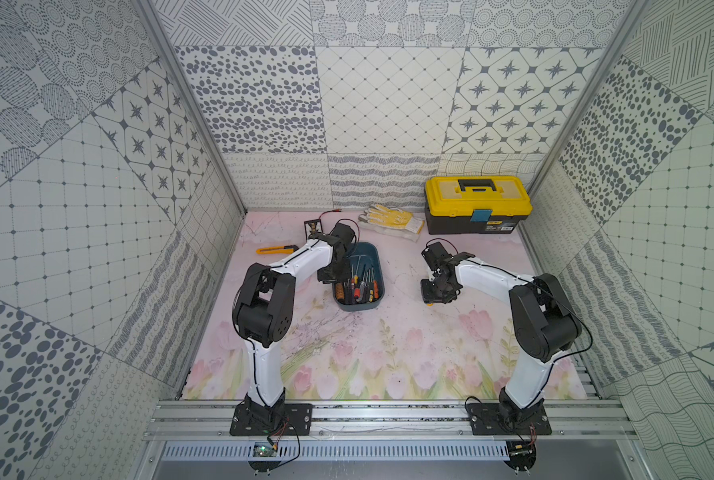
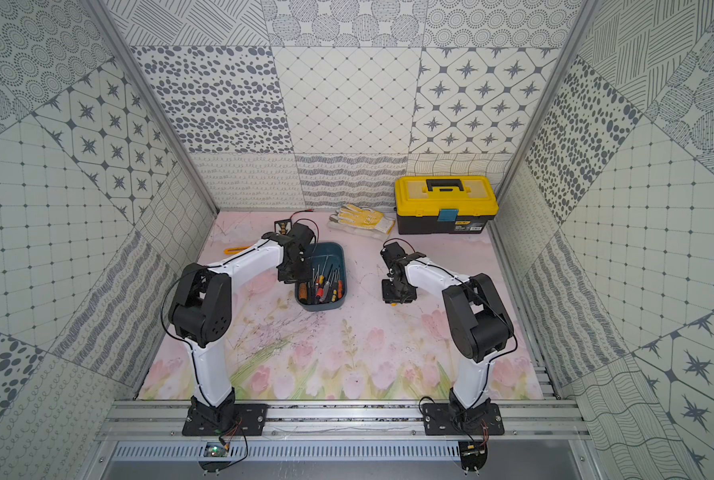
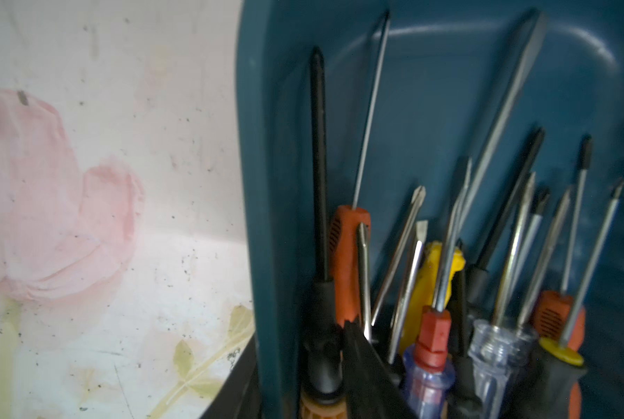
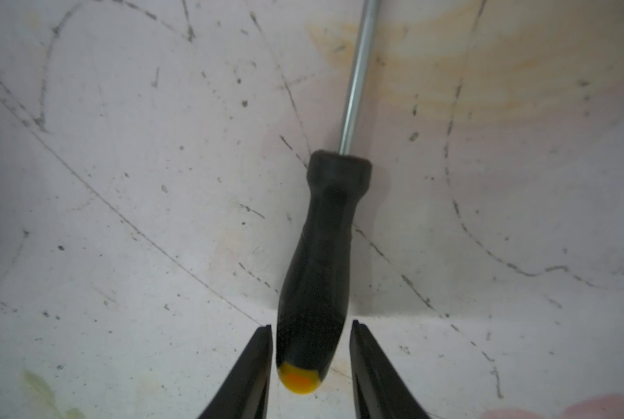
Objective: Take out the screwdriver from the storage box
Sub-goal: Place the screwdriver at the center of the board, then pick up the screwdriver from the storage box.
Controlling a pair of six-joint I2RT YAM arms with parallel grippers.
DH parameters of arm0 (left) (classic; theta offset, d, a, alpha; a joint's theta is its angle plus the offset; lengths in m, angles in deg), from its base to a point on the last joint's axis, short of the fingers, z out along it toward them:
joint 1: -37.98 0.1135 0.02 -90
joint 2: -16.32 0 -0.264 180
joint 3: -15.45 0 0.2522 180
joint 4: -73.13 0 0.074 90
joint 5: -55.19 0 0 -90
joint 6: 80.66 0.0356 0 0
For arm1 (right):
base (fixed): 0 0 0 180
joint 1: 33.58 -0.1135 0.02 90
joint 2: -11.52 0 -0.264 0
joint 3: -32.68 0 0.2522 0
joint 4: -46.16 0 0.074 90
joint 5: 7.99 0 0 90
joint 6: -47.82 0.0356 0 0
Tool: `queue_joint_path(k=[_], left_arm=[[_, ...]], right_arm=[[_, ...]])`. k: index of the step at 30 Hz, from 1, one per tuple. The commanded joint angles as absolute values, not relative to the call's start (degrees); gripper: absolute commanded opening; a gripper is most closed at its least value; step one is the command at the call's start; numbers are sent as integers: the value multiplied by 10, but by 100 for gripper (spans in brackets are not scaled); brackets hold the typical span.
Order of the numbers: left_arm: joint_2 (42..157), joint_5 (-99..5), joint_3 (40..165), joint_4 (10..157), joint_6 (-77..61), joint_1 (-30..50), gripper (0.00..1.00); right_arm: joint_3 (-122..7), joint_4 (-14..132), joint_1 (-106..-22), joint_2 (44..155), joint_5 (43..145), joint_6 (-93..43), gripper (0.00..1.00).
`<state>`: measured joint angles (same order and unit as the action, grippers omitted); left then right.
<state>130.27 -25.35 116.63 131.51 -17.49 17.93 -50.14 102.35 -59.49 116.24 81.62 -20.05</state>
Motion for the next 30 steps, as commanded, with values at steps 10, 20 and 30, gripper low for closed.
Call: queue_joint_path(k=[10,20,30], left_arm=[[1329,-239,1211,1315,-154,207,49],[1342,-219,1217,1296,-160,215,7],[1336,-224,1204,1283,-178,217,0]], right_arm=[[-514,1020,-598,1148,821,-207,51],[-533,1021,-600,1144,827,-210,51],[-593,1033,-630,1125,844,-221,49]])
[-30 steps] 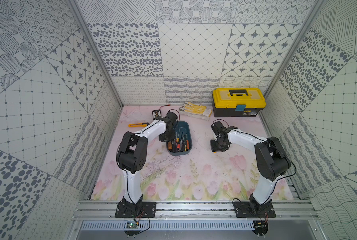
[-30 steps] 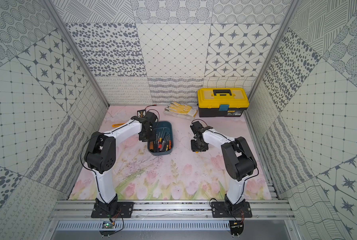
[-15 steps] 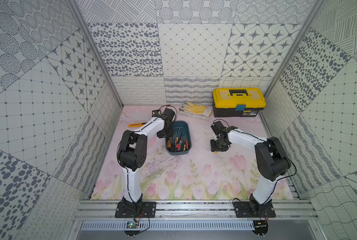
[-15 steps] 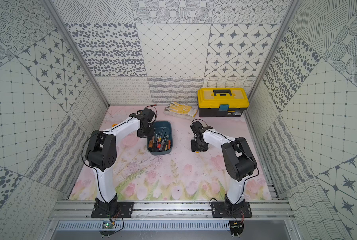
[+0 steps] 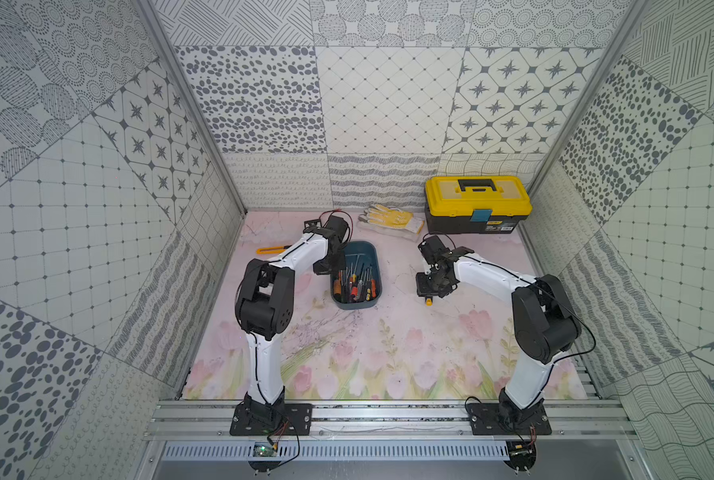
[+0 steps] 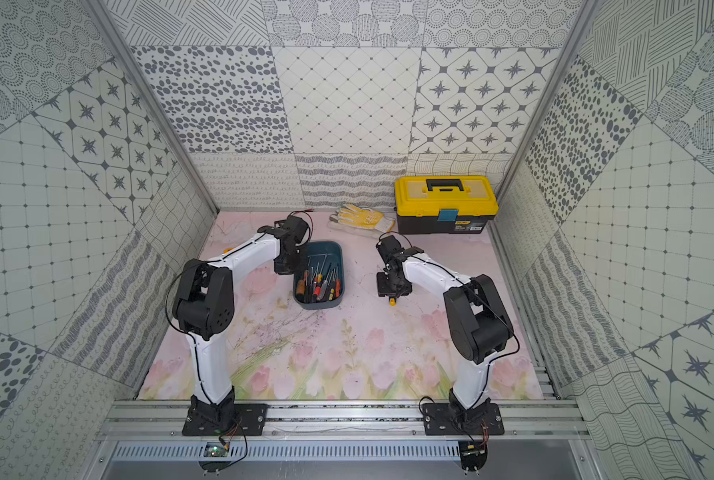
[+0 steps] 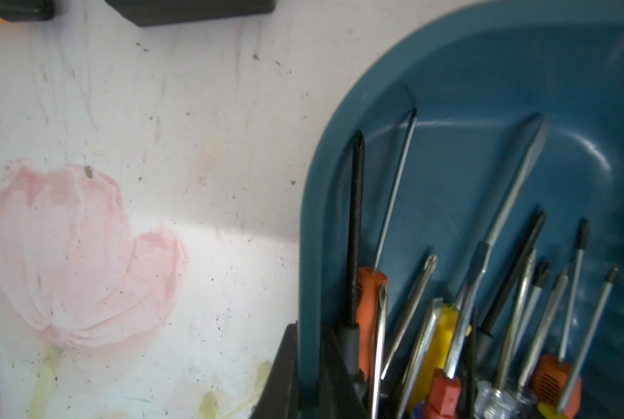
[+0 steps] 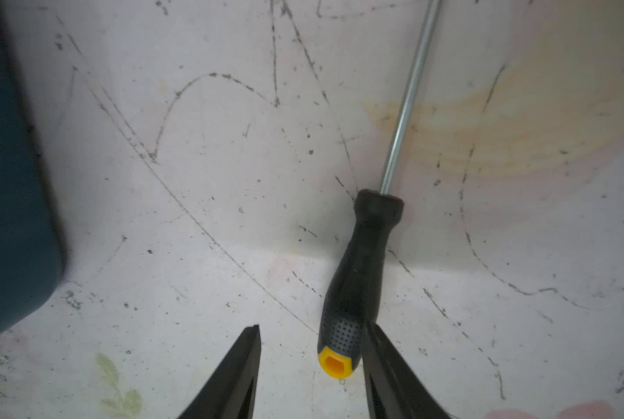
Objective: Take out the screwdriver from the storage box
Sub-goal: Pick up the screwdriver from the storage box.
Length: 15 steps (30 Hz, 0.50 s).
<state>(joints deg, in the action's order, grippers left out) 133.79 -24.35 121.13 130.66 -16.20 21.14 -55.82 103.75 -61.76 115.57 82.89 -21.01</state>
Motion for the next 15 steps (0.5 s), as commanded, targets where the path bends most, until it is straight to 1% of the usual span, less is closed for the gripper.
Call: queue_joint_path(k=[1,6,10,15], left_arm=[[1331,-226,1199,1280,-183,217,0],[1300,-238,1170,1252,-198,218,0],[1280,-248,1154,1241,-199,216,0],[1252,-250,1128,1216,-205,216,0]], right_arm=[[-608,1033,-636,1123,853,-223,48],[-695,1040,-666,1130,911,-231,48],[-775,1072,-702,1171,931,-226,46],[-810,1066,-737,1220,961,-198,46]])
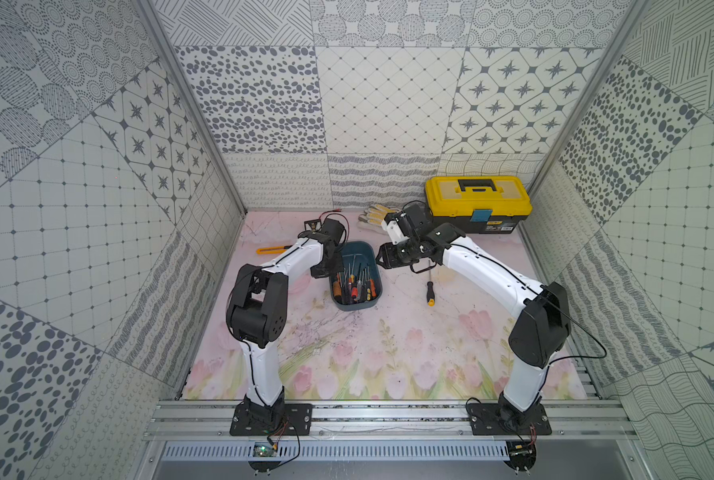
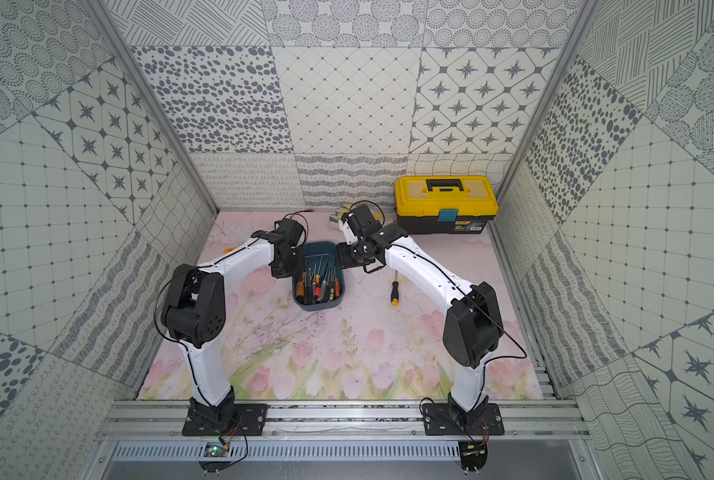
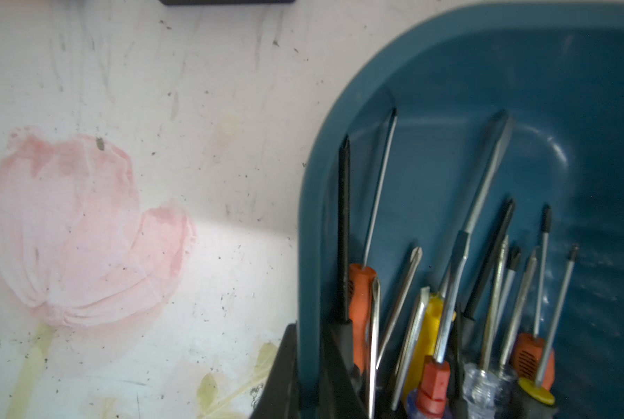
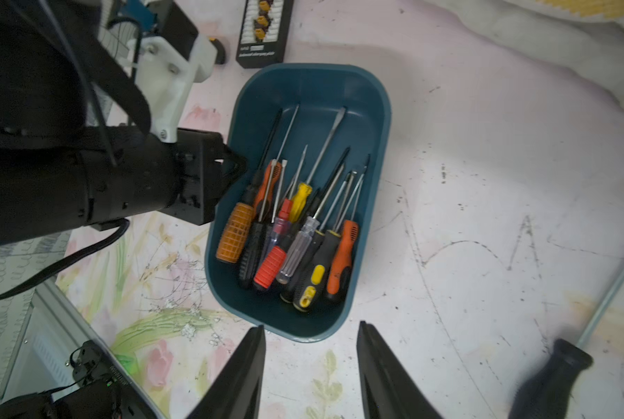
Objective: Take out the screwdriver from the storage box
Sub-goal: Pick up the screwdriver from the storage box.
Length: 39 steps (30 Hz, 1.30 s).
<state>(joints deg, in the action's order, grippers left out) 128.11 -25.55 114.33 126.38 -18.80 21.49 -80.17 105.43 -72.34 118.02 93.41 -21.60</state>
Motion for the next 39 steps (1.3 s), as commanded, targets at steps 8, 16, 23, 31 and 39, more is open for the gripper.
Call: queue_joint_path(k=[8,16,23,31,39], left_arm=[[1227,-272,1132,1208,-207,216,0],[1228,-278,1133,1209,-209,211,0],[1229,-277,1130,1209,-211,205,0],[1224,-279,1133,1209,-212,195,0],[1207,-288,1096,1166,-214,189,0]], right_arm=[[-828,1064,-765,1286,990,-164,48],[-829,1033,-772,1316,1014,-149,49],[-842,1014,-773,1347,1036,-135,49],[-851,993,-779,1371,1037,-118,49],[-850,1006,-780,1389,1038,-111,42]])
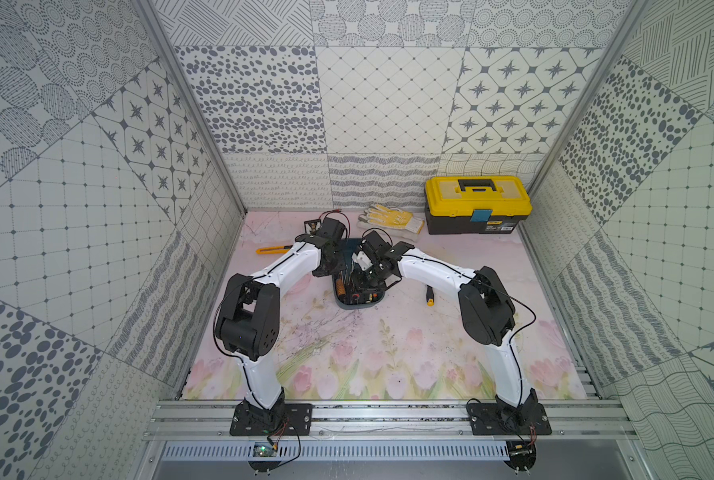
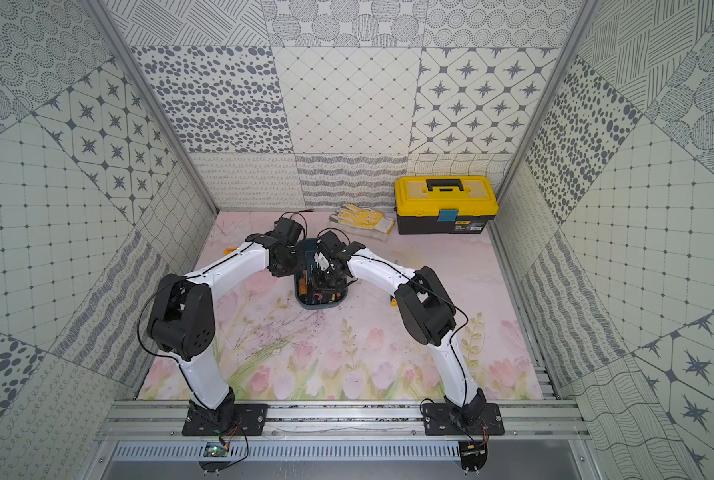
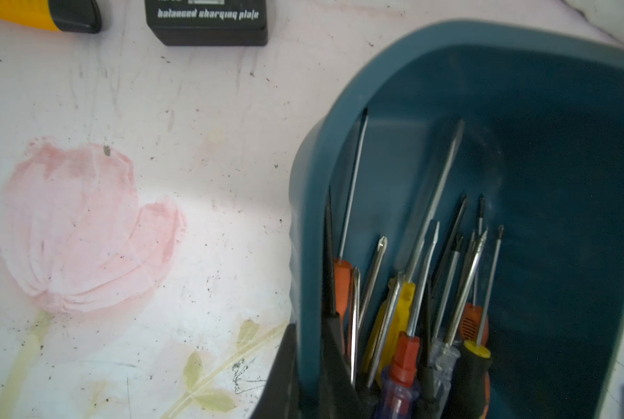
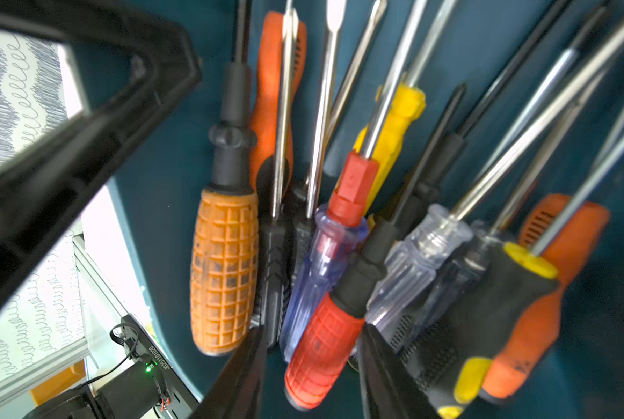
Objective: Take out the screwdriver from the storage box
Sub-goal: Pick up the screwdriver from the storage box.
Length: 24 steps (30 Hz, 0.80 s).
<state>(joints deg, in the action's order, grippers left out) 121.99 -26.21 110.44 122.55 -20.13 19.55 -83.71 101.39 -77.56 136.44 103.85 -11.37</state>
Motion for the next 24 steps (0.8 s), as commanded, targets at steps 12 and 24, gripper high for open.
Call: queue_joint_path(k=[12,24], left_arm=[[1168,-283,1033,1071,-211,187,0],[1154,-272,1004,1038,-201,184,0]], right_arm=[[-873,1060,-780,1418,1020,-123,36],[-843,1035,-781,1391,1011,-129,12]])
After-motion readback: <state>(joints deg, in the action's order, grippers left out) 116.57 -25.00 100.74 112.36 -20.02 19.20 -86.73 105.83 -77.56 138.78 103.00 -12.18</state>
